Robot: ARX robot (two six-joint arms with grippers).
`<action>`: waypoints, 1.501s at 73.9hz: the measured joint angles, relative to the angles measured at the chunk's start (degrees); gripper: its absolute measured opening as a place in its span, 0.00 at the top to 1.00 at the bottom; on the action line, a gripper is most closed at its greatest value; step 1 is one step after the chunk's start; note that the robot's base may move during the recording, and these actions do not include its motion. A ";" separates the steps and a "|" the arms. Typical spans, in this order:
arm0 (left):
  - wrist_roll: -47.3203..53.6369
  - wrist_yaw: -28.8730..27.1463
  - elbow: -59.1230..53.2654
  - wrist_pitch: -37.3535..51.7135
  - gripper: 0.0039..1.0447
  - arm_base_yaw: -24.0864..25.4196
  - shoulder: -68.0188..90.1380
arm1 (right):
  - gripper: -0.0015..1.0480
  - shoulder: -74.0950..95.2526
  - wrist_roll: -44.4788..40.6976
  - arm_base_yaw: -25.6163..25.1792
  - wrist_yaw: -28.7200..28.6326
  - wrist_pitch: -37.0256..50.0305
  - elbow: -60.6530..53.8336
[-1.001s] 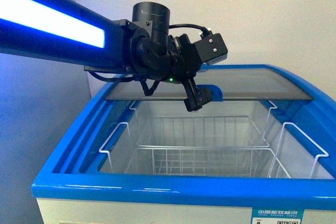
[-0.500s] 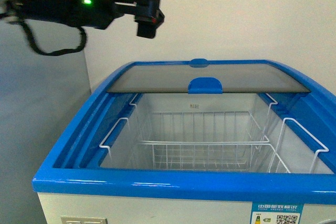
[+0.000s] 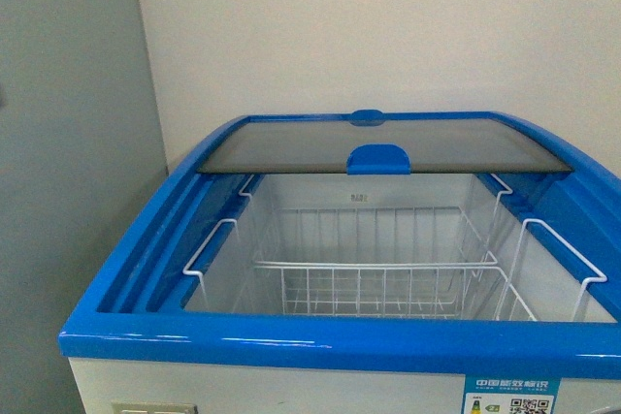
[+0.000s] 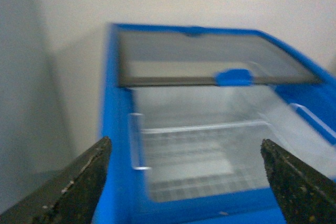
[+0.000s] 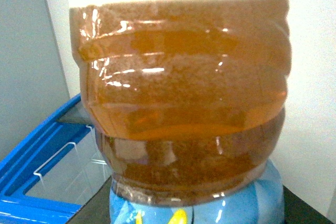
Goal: Put drink in fridge
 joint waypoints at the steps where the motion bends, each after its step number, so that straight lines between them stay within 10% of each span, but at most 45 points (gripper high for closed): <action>1: 0.20 -0.52 -0.96 -0.37 0.35 0.35 -1.25 | 0.61 0.00 0.00 0.00 0.02 0.00 0.00; 7: 0.74 -0.76 -9.25 -1.31 0.54 2.89 -11.21 | 0.61 1.86 -1.03 0.85 5.92 -13.90 5.05; 23: 1.20 6.38 -16.63 -1.38 0.98 8.66 -18.93 | 0.61 19.26 -14.91 -12.26 -12.98 -13.09 13.79; 62: 1.51 7.13 -22.51 -6.08 0.98 10.67 -29.51 | 0.61 61.26 -71.56 -0.72 -14.78 -6.21 36.28; 111: 1.53 7.13 -25.51 -13.25 0.98 10.67 -40.54 | 0.61 93.68 -76.43 10.60 -5.86 4.66 51.28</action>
